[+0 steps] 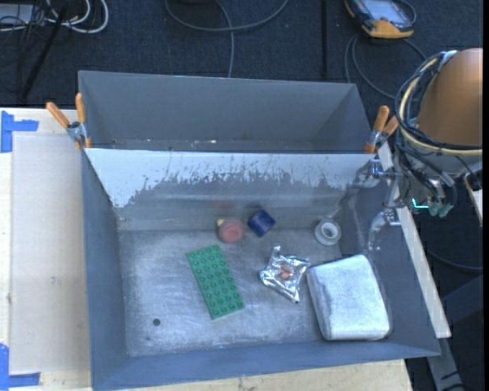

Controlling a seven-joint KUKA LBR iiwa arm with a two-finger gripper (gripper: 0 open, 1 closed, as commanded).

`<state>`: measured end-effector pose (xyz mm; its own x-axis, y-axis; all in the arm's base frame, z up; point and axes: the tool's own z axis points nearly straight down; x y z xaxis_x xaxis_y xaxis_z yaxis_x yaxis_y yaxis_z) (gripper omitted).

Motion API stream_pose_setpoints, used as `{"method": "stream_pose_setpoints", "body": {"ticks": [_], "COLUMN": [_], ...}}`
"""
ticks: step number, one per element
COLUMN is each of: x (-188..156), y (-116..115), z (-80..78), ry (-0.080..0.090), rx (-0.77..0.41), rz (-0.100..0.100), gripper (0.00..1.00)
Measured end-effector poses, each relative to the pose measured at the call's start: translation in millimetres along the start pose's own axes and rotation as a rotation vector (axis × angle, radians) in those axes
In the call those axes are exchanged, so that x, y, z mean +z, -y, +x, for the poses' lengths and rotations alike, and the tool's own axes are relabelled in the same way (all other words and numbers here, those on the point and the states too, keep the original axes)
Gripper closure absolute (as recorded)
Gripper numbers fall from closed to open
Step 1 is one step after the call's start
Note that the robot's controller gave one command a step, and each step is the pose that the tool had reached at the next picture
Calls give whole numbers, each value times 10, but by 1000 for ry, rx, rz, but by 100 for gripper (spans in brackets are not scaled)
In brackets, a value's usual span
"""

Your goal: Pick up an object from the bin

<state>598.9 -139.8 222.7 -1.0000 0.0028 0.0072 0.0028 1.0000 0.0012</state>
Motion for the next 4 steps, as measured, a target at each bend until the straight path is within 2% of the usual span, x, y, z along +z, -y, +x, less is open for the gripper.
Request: {"method": "stream_pose_setpoints", "body": {"ticks": [1,2,3,4], "x": [1207,1478,1463,422], "y": [-184,-695,-691,-614], "z": [-106,132,127,123], "ry": [29,15,14,16], "rx": [-173,-219,-221,-186], "rz": [4,2,3,4], "gripper": [0,0,100,100]}}
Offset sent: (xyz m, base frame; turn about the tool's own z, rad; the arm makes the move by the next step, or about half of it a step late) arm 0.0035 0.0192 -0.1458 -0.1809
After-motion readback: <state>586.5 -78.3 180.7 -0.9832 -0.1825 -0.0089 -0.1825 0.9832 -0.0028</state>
